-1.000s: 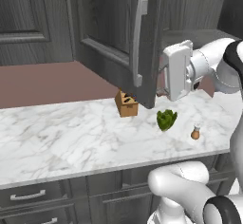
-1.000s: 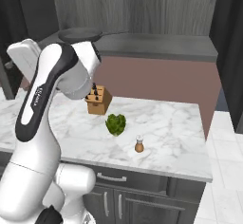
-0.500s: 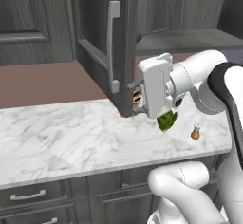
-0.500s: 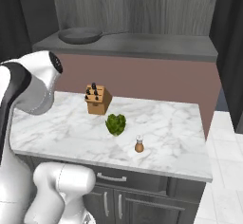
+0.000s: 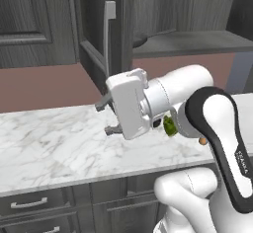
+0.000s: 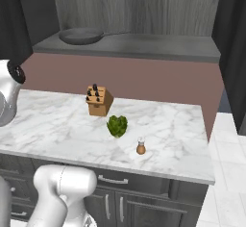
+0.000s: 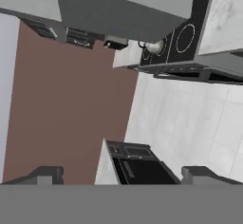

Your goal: Pick the pan from the cabinet and place it on the stove. Then turn on the stove burner for the pan.

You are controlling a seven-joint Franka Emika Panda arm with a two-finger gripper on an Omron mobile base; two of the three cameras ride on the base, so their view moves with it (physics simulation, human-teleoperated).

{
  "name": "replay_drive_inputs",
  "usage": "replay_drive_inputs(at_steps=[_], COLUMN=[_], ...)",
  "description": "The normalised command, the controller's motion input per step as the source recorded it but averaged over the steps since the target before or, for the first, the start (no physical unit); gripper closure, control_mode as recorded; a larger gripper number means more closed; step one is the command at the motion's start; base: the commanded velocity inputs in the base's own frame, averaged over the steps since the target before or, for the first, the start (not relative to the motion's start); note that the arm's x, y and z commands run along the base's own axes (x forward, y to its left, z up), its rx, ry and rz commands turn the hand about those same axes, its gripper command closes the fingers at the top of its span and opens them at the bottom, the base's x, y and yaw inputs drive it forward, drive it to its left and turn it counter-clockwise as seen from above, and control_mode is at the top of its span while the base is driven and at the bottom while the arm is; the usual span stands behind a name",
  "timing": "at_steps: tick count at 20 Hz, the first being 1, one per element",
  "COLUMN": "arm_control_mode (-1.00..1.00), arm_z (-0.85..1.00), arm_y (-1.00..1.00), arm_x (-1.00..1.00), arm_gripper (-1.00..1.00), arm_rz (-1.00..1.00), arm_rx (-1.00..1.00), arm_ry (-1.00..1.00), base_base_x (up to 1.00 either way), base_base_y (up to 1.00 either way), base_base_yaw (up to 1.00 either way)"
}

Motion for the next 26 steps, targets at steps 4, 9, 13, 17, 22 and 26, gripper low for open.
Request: replay_drive_inputs(at_steps=[4,9,13,17,22,26], arm_control_mode=[-1.0,-1.0,-1.0,-1.0,-1.0,-1.0], arm_z=[0.0,0.0,0.0,0.01,0.05,0.14], arm_y=[0.29,-0.05,-0.22,-0.46,-0.93,-1.0], arm_x=[-0.26,-0.91,-1.0,-0.77,0.0,0.01], arm_gripper=[-1.0,-1.0,-1.0,-1.0,-1.0,-1.0], arm_rz=[-0.03,-0.07,-0.13,-0.14,-0.17,-0.18], arm_rx=[0.0,0.09,0.14,0.1,0.05,0.03], arm_ry=[-0.01,-0.13,-0.16,-0.06,0.0,0.0], base_base_x=[0.0,0.0,0.0,0.0,0.0,0.0], base_base_y=[0.0,0.0,0.0,0.0,0.0,0.0], base_base_yaw=[0.0,0.0,0.0,0.0,0.0,0.0])
